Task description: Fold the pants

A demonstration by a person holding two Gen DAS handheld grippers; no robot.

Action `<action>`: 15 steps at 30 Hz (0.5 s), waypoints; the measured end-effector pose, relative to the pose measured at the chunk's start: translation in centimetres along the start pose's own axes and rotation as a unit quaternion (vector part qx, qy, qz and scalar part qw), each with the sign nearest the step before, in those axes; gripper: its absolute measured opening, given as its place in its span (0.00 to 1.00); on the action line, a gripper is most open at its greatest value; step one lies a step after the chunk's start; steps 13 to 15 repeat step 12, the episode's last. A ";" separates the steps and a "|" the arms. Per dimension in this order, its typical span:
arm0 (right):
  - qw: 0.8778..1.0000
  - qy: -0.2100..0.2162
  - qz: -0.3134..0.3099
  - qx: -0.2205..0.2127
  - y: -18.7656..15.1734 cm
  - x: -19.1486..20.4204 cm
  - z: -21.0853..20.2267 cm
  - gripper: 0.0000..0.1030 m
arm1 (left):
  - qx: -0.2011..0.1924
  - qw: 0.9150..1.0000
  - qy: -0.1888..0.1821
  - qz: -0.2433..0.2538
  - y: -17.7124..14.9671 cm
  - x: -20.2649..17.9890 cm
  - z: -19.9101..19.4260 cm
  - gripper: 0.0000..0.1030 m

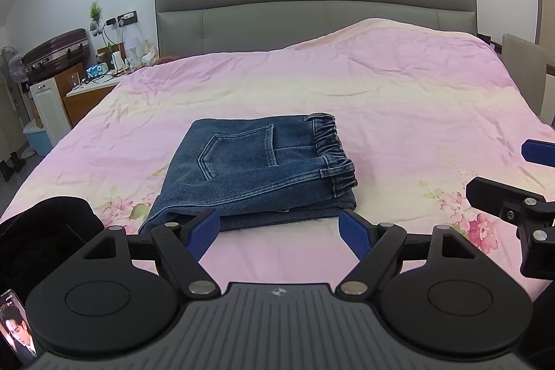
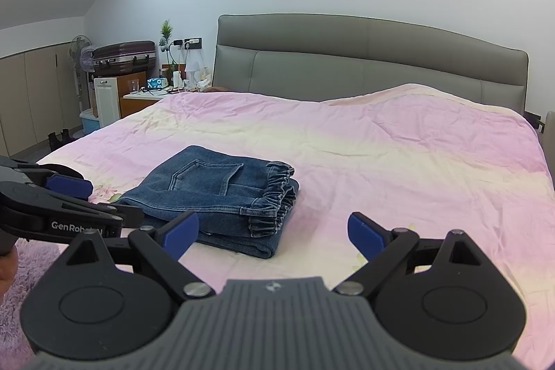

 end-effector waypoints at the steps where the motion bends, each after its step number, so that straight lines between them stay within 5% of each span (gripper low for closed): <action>1: 1.000 0.000 0.000 0.001 0.0 0.0 0.0 0.87 | -0.002 1.000 -0.001 0.001 0.0 0.0 0.0 0.89; 15: 1.000 0.004 0.004 0.002 -0.1 -0.3 -0.2 0.87 | -0.002 1.000 -0.010 -0.005 0.1 0.1 -0.1 0.89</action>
Point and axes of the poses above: each gripper's, at about its wrist camera, not at the fingertips, and z roughly the way its jaws point, x to its left, y to its top, the point moved 5 cm from there along z, roughly the way its jaws point, and after that the axes turned 1 degree about y, right-handed, at the moved point
